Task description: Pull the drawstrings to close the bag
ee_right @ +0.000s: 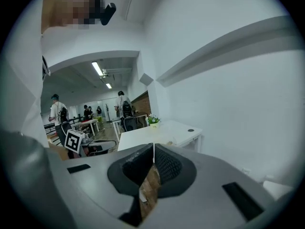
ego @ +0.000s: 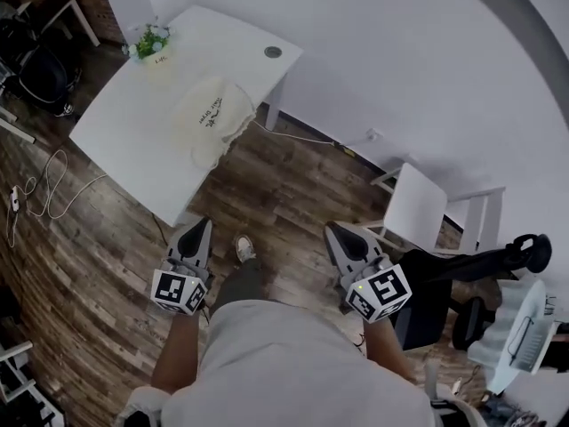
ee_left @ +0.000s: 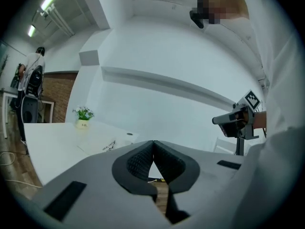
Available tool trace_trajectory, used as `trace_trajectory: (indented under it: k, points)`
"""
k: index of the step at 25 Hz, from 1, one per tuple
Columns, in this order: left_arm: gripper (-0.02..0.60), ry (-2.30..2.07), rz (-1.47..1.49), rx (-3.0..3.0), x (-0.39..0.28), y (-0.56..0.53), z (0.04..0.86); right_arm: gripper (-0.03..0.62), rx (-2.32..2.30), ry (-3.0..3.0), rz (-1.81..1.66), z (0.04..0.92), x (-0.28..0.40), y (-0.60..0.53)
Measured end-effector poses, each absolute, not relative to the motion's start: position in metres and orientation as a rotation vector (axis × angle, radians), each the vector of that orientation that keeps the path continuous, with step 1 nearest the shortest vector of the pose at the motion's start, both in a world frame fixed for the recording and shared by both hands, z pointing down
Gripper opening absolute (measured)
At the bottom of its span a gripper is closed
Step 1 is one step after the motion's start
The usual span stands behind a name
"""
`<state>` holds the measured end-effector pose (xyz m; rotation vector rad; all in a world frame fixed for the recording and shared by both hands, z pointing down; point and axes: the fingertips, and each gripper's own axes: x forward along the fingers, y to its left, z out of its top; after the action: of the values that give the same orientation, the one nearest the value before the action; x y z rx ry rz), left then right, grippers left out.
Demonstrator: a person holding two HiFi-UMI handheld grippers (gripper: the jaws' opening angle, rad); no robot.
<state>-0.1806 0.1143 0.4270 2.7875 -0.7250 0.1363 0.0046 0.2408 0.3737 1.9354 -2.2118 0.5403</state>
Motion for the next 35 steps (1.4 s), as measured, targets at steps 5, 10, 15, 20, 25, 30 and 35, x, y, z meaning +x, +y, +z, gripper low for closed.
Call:
trace_trajectory:
  k: [5, 10, 15, 20, 25, 30, 35]
  points:
    - [0.017, -0.646, 0.205, 2.77, -0.153, 0.056, 0.446, 0.037, 1.915, -2.146, 0.495, 0.367, 0.023, 0.16]
    - [0.017, -0.643, 0.25, 2.766, -0.134, 0.012, 0.46, 0.037, 1.854, -2.086, 0.43, 0.375, 0.045, 0.111]
    - [0.018, -0.727, 0.284, 2.755, -0.124, -0.018, 0.468, 0.037, 1.76, -2.106, 0.419, 0.395, 0.069, 0.065]
    - [0.018, -1.035, 0.325, 2.691, -0.126, -0.044, 0.478, 0.037, 1.62, -2.238, 0.453, 0.416, 0.097, 0.004]
    - [0.021, -1.232, 0.498, 2.65, -0.12, -0.039, 0.502, 0.037, 1.494, -2.333, 0.602, 0.444, 0.131, -0.046]
    - [0.085, -1.317, 0.706, 2.616, -0.109, -0.057, 0.541, 0.038, 1.347, -2.326, 0.924, 0.507, 0.148, -0.092]
    - [0.157, -1.224, 0.946, 2.656, -0.089, -0.064, 0.592, 0.04, 1.26, -2.306, 1.073, 0.562, 0.147, -0.132]
